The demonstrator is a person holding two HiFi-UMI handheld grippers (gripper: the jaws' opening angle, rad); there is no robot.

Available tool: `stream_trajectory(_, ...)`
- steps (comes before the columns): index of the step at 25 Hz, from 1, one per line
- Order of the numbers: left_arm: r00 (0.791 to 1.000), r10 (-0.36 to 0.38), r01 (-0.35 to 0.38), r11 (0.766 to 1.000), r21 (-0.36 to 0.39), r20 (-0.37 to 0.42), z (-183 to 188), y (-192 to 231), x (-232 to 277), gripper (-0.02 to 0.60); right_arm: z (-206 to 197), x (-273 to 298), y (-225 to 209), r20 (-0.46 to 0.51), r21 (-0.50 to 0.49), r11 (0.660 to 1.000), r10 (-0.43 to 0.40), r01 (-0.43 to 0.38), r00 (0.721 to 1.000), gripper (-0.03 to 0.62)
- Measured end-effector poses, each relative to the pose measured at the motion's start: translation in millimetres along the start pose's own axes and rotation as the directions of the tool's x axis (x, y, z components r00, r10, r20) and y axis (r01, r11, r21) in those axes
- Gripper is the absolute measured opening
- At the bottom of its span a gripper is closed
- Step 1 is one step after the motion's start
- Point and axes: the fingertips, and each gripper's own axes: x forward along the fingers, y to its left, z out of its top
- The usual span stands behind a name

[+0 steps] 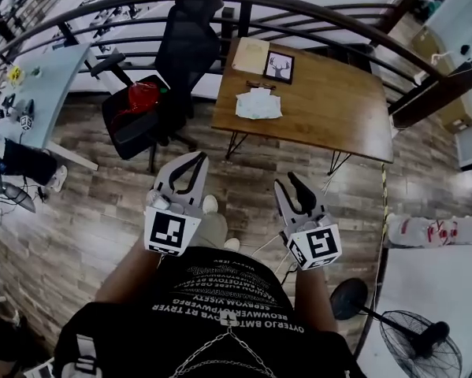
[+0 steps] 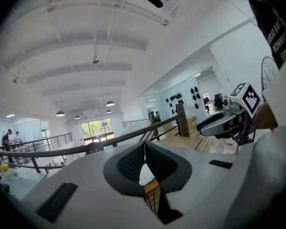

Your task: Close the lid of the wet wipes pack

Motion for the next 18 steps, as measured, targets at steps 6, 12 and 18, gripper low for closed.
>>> stream_trajectory(6, 1.0, -0.023, 0.023, 1.0, 0.001, -0.001, 5, 8, 25, 0.029, 3, 16, -15, -0.009, 0.011, 1.0, -0.014, 0.014, 1.0, 0.126)
stream_trajectory(12, 1.0, -0.03, 0.03, 0.999, 0.038, 0.008, 4, 19, 51, 0.029, 7, 38, -31, -0.015, 0.007, 1.0, -0.022, 0.022, 1.0, 0.125)
stream_trajectory(18, 0.999, -0.045, 0.045, 0.999, 0.005, 0.002, 2, 34, 79, 0.029, 14, 62, -45, -0.027, -0.002, 1.0, -0.021, 0.021, 0.999, 0.124)
